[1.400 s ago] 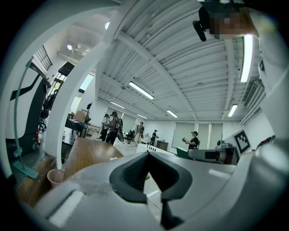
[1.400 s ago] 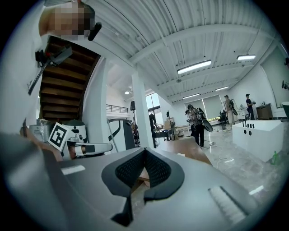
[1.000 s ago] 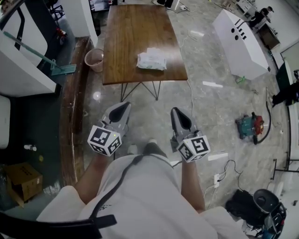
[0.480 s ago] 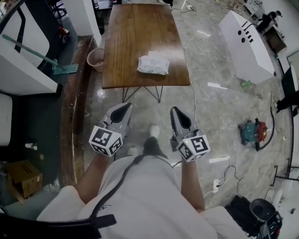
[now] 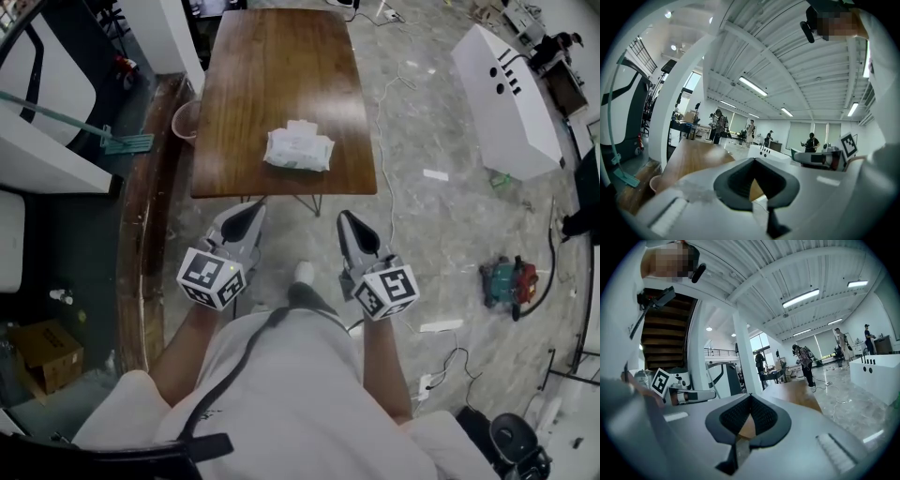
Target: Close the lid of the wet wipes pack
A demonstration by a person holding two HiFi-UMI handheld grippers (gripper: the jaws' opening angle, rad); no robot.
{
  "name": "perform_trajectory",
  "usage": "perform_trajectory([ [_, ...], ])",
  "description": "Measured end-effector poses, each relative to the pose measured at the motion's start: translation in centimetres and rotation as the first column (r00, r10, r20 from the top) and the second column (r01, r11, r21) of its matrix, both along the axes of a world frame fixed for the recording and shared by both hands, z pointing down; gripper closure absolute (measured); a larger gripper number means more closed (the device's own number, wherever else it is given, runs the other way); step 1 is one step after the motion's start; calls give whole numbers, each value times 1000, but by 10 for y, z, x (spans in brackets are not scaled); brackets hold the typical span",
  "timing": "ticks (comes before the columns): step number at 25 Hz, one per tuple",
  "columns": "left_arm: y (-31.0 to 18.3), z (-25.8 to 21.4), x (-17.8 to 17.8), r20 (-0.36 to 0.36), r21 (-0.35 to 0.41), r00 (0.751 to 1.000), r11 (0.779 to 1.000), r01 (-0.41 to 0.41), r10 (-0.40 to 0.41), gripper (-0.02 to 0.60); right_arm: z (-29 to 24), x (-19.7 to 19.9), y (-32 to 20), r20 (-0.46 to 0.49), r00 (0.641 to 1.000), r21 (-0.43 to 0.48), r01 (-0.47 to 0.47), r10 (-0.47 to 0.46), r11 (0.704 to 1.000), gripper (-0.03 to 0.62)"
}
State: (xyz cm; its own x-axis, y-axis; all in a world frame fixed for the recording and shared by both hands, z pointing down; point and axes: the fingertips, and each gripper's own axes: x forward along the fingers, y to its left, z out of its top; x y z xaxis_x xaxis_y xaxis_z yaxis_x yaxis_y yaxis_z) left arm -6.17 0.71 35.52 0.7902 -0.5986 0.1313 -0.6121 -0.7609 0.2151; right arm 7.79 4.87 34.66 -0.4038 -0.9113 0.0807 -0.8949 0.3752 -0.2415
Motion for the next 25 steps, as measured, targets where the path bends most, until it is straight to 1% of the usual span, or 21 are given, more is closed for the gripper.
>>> perform_trajectory([
  [3,-21,1,17,6,-1,1000,1000,15,-15,578,3,14,-25,6,999,-8,32,-32,999,585],
  [9,-49,6,41,29,-18,997,997,76,-75,578,8,33,-63,3,992,-24,128,-128,991,585],
  [16,-76,15,63,38,-30,992,992,124,-123,578,21,46,-101,-5,974,-43,228,-228,973,585],
  [20,-87,20,63,47,-36,984,984,172,-170,578,28,52,-116,-9,963,-51,267,-268,962,585],
  [25,-105,23,45,59,-40,972,973,229,-226,578,36,54,-133,-3,960,-71,279,-280,958,585],
])
